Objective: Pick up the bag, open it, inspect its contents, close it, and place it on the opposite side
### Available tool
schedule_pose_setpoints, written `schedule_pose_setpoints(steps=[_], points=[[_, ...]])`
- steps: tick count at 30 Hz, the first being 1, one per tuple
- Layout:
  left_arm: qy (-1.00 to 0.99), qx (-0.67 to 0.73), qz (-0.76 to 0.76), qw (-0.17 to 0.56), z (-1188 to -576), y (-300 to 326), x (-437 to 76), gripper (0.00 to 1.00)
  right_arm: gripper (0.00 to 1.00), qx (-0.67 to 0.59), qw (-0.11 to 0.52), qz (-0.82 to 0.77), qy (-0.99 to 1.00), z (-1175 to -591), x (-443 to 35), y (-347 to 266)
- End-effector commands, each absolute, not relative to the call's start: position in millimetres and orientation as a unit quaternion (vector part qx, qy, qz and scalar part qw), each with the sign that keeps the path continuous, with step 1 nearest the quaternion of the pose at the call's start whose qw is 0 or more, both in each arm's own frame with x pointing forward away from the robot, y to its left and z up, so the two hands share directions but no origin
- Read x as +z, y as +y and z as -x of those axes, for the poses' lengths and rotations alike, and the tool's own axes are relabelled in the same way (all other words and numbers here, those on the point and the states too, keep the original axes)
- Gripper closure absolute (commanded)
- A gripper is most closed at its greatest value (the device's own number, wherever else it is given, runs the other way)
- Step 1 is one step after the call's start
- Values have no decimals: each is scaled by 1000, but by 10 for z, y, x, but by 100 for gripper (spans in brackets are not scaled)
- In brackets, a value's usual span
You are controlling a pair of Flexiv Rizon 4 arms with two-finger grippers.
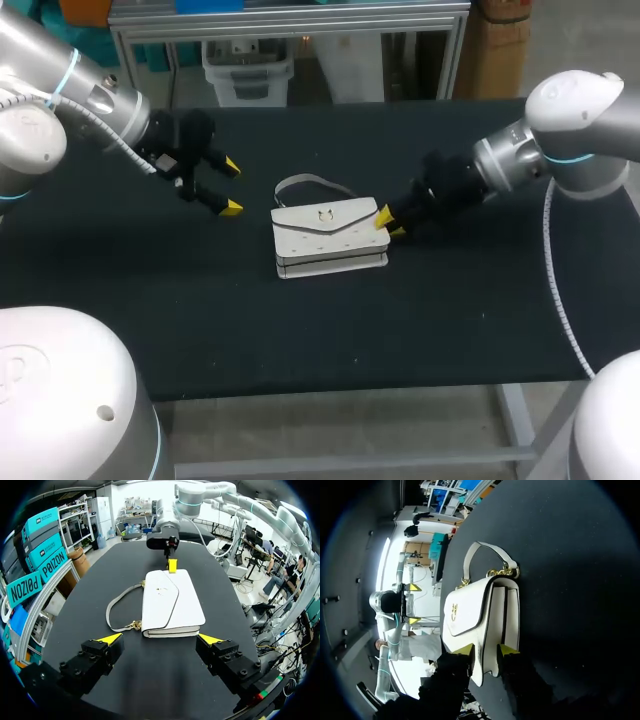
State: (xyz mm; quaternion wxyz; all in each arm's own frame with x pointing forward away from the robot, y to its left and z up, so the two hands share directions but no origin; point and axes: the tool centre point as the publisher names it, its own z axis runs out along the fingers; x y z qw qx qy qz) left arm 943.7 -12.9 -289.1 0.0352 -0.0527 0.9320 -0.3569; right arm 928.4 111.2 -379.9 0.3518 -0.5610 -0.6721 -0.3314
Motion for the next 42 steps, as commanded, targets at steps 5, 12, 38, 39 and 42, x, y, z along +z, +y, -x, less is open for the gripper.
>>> schedule_pose_setpoints(steps=[5,12,38,39,42], points=[[932,-358,52,36,-9440,-130,-2899,0,0,-333,312,567,-685,-9187,-3492,953],[932,-358,52,36,-9440,-130,-2899,0,0,-332,263,525,-738,-9105,-3275,887],[953,-302,7,-26,-9496,-338,-2836,0,0,-263,31,264,-927,-8837,-2787,693],[952,-304,1,-34,-9497,-352,-2844,0,0,-249,20,263,-932,-8820,-2792,704],[951,-304,-12,-48,-9498,-368,-2854,0,0,-249,20,263,-932,-8820,-2792,704]])
